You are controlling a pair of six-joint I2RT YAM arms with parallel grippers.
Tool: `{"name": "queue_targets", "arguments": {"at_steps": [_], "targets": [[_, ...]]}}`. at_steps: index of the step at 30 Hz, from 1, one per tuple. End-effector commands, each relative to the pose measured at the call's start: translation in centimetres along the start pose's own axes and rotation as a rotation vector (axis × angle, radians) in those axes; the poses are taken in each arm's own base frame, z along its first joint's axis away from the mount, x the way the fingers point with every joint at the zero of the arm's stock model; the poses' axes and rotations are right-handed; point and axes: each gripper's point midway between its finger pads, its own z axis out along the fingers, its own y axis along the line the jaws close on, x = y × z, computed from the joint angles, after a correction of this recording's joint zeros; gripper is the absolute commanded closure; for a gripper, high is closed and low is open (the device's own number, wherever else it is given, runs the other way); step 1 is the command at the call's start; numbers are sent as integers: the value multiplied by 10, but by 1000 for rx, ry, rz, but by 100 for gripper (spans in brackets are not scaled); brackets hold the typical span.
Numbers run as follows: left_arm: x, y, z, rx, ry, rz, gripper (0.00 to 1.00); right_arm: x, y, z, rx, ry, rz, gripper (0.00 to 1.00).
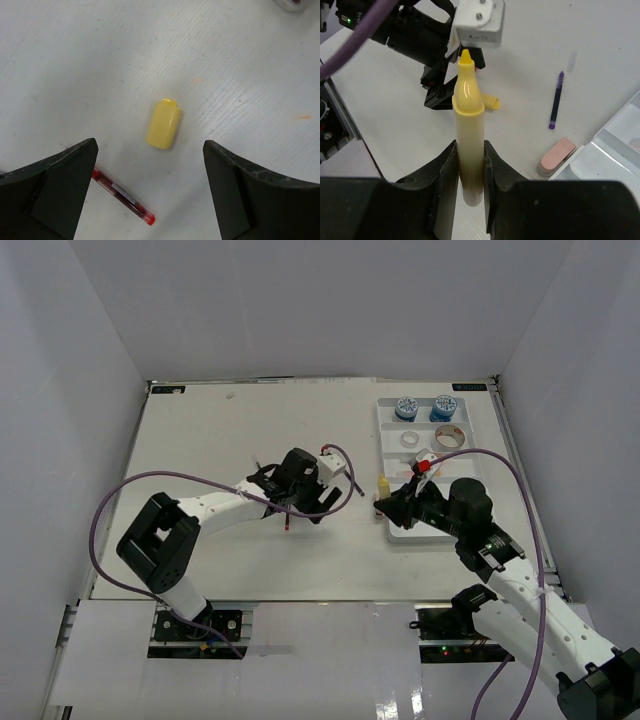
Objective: Sort the stationery into containers
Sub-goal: Move the pen cap to the center of the board, then close the pen cap on the pen.
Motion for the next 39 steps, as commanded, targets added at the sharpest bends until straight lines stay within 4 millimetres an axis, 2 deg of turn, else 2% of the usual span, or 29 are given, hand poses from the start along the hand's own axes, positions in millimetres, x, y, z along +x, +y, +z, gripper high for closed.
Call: {"name": "queue_targets", "arguments": {"at_steps": [1, 4, 5, 9, 13, 21, 26, 34, 39], "targets": [[-19, 8, -25, -106, -87, -259, 2, -7, -2, -3, 13, -34, -31, 91], [-16, 2, -34, -129, -92, -501, 3, -9, -3, -3, 21, -39, -34, 91], [-17, -5, -40, -115, -99, -624, 4, -9, -3, -3, 23, -41, -35, 91], [-19, -24, -48, -65, -74, -899, 12, -9, -5, -4, 32, -42, -35, 91], [-23, -43, -46, -42, -45, -1042, 17, -7, -6, -4, 38, -40, -37, 91], [-21, -40, -24, -115, -17, -1251, 19, -7, -7, -4, 43, -41, -39, 91], [-9, -37, -9, -182, 11, -1347, 22, -9, -4, -6, 35, -52, -41, 91], [-7, -35, 9, -224, 40, -1427, 27, -3, 1, -7, 5, -44, -32, 91], [-10, -25, 15, -282, 21, -1445, 29, -1, 2, -8, -1, -42, -33, 91]]}}
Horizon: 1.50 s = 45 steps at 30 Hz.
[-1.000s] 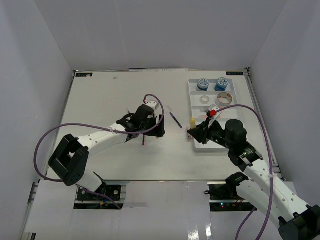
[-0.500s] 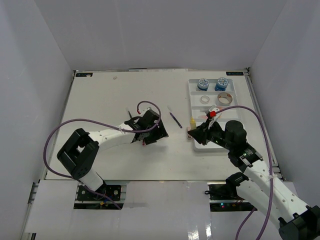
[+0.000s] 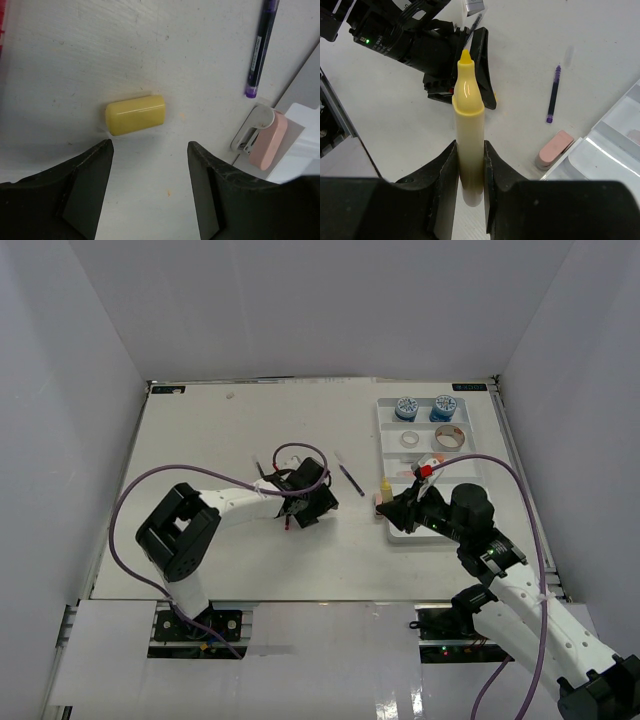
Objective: Sort the stationery into containers
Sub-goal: Close the pen cap on the pen.
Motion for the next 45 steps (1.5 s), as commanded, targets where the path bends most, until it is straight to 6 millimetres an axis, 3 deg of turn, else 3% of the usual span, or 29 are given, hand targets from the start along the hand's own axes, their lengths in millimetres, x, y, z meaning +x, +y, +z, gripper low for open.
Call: {"name": "queue_targets", "arguments": {"at_steps": [1, 10, 17, 33, 39, 45], "targets": [[-16, -14, -3, -5, -63, -58, 29, -7, 3, -1, -19, -33, -26, 91], [-37, -5, 9, -75, -108, -87, 30, -9, 4, -2, -23, -39, -32, 91], [-51, -10, 16, -93, -120, -55, 30, -8, 5, -4, -23, -46, -34, 91], [-34, 16, 20, -212, -9, 152, 35, -6, 6, -3, -30, -40, -31, 91], [-32, 7, 27, -207, 17, 289, 37, -5, 7, -3, -36, -35, -29, 91], [-30, 6, 34, -230, 31, 337, 45, -6, 7, -4, -37, -40, -29, 91]]}}
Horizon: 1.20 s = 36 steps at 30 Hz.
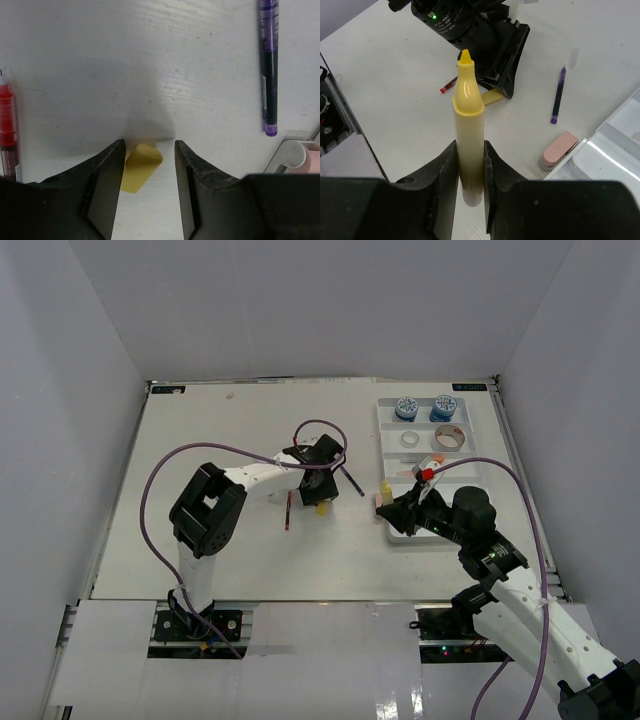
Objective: Sort the stationery into containers
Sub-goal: Close the pen cap on the pen.
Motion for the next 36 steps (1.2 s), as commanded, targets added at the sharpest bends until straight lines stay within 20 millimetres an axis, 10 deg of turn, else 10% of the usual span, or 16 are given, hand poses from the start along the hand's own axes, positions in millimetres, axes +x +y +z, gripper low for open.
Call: {"name": "queue_targets", "arguments": {"at_steps": [1, 13, 23, 36], "targets": [[13, 10, 7, -47, 42, 63, 46, -8, 2, 0, -13, -32, -24, 91], [17, 22, 4, -97, 47, 143, 49, -9, 2, 1, -16, -30, -21, 91], [-21, -13, -14, 39, -74, 349, 38, -11, 4, 1, -20, -32, -13, 91], [-14, -22, -16, 139, -43, 555, 38, -5, 4, -2, -11, -3, 22, 91]]}}
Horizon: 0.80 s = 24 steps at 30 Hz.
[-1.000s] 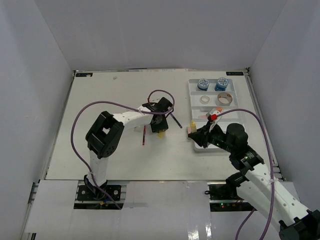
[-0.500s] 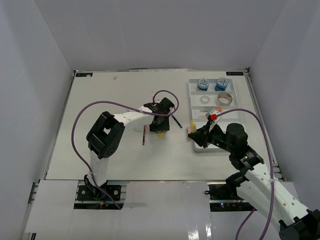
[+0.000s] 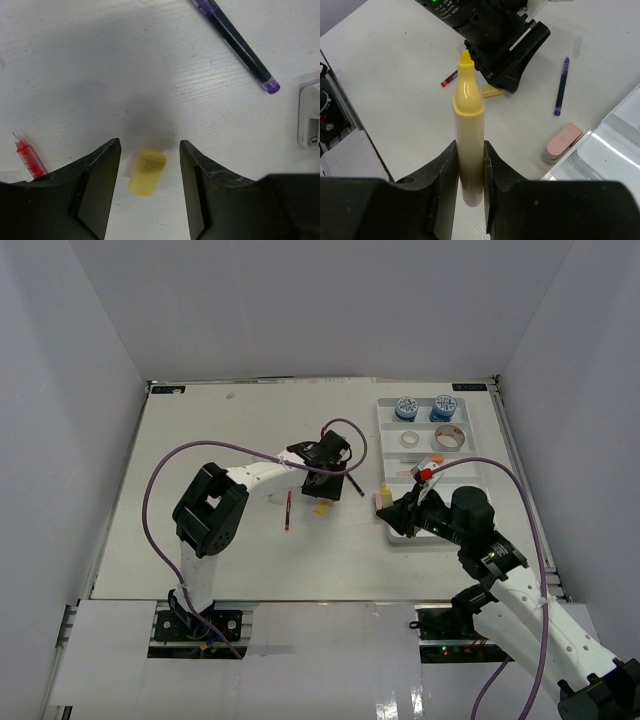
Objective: Sort the stationery into containers
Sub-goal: Close the pen cap on the pen.
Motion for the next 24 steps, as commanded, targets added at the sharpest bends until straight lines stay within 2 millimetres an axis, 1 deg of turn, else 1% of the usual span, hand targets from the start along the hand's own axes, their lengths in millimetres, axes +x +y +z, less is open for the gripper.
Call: {"name": "queue_targets", "arguments": {"at_steps": [1, 4, 7, 13, 17, 24], "targets": [[-10, -9, -9, 59, -35, 83, 39, -12, 5, -2, -15, -31, 0, 91], [-9, -10, -10, 71, -33, 121, 39, -11, 5, -3, -13, -29, 9, 91], [-3, -12, -7, 79, -17, 141, 39, -13, 6, -3, -16, -32, 14, 91], [9, -9, -1, 70, 15, 149, 40, -13, 7, -3, -19, -36, 22, 91], [13, -6, -1, 57, 19, 149, 40, -11, 8, -3, -24, -31, 28, 91], [18, -5, 1, 44, 31, 158, 46, -11, 9, -4, -25, -35, 32, 91]]}}
